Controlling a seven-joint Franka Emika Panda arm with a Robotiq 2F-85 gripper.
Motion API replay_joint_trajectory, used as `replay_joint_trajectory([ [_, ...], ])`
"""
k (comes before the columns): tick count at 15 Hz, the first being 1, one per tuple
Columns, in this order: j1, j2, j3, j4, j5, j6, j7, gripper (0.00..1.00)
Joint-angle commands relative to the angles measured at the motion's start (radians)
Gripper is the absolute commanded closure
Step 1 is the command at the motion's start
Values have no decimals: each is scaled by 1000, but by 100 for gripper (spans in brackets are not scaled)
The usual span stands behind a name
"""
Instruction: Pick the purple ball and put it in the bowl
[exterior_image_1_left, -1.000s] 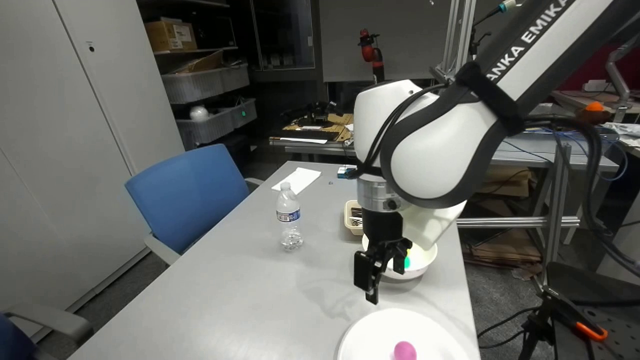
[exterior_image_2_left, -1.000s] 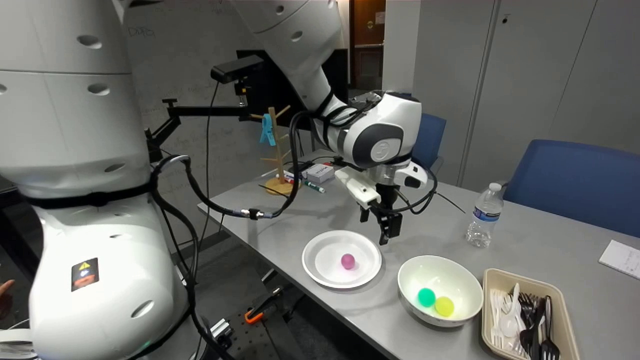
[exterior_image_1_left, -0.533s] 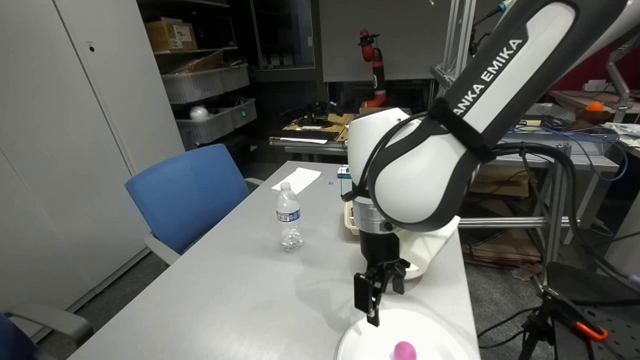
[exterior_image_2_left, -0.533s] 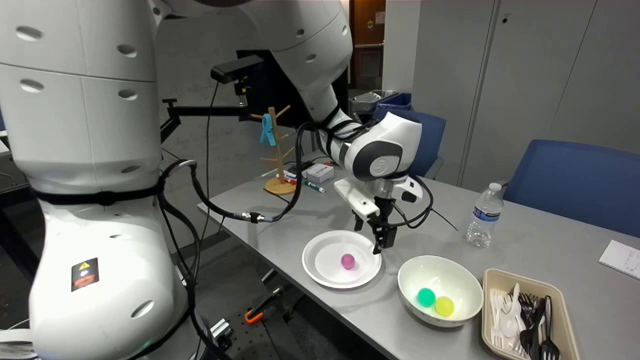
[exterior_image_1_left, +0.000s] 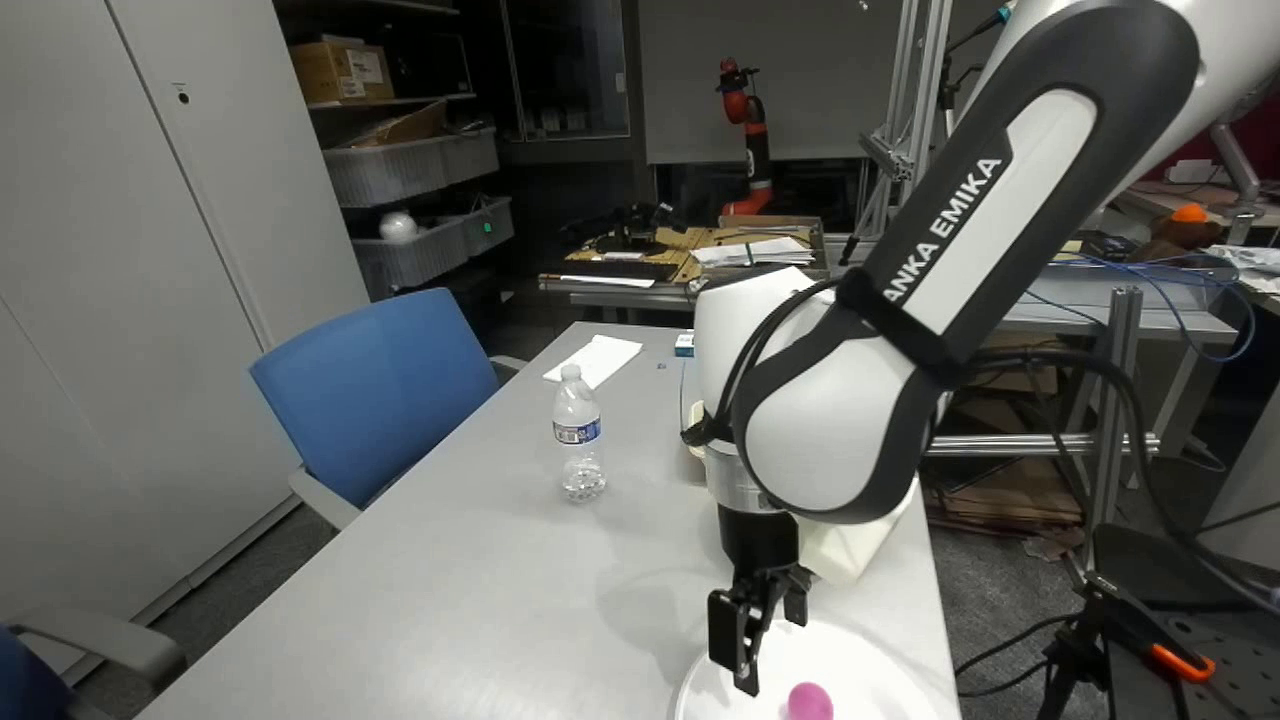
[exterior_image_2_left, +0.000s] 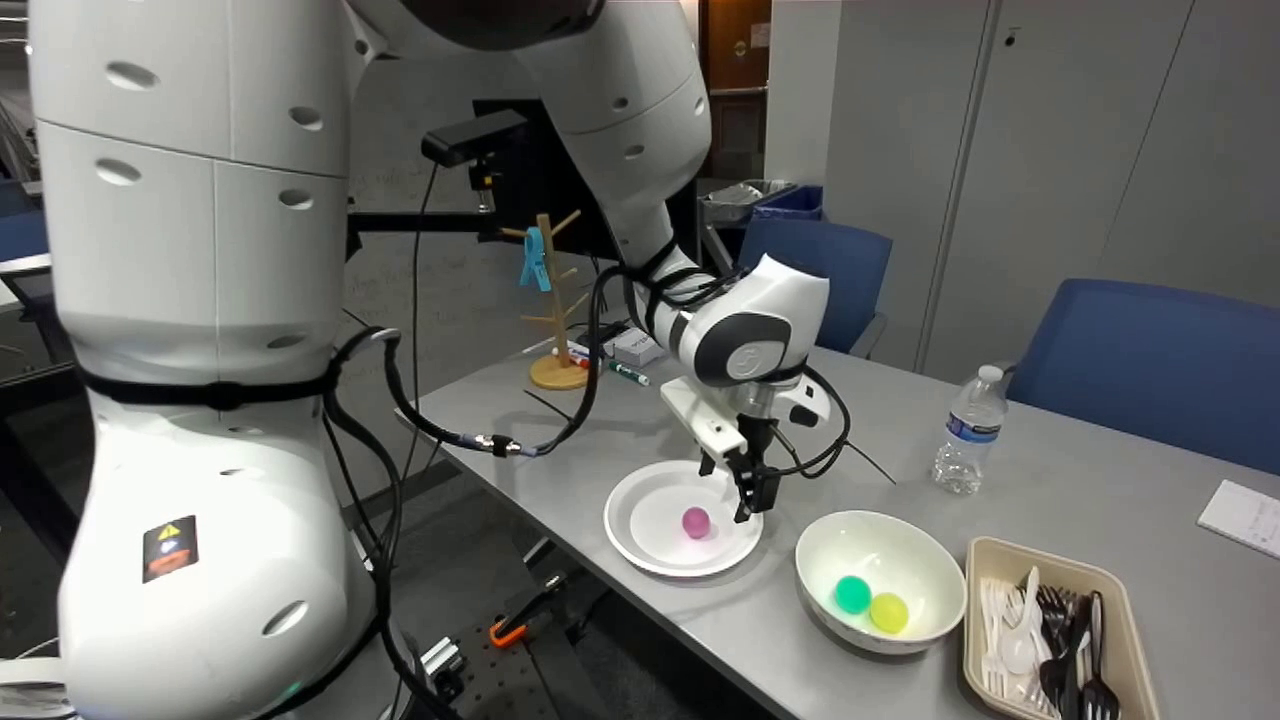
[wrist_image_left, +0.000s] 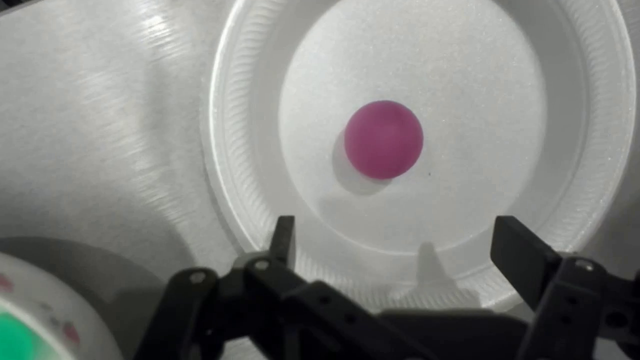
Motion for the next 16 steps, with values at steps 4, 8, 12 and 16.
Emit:
replay_joint_trajectory([
  [4, 0, 50, 18, -4, 13, 43, -10, 0],
  [8, 13, 49, 18, -16, 6, 42, 7, 0],
  [12, 19, 49, 19, -26, 7, 46, 11, 0],
  [16, 23, 52, 19, -25, 4, 40, 19, 6],
])
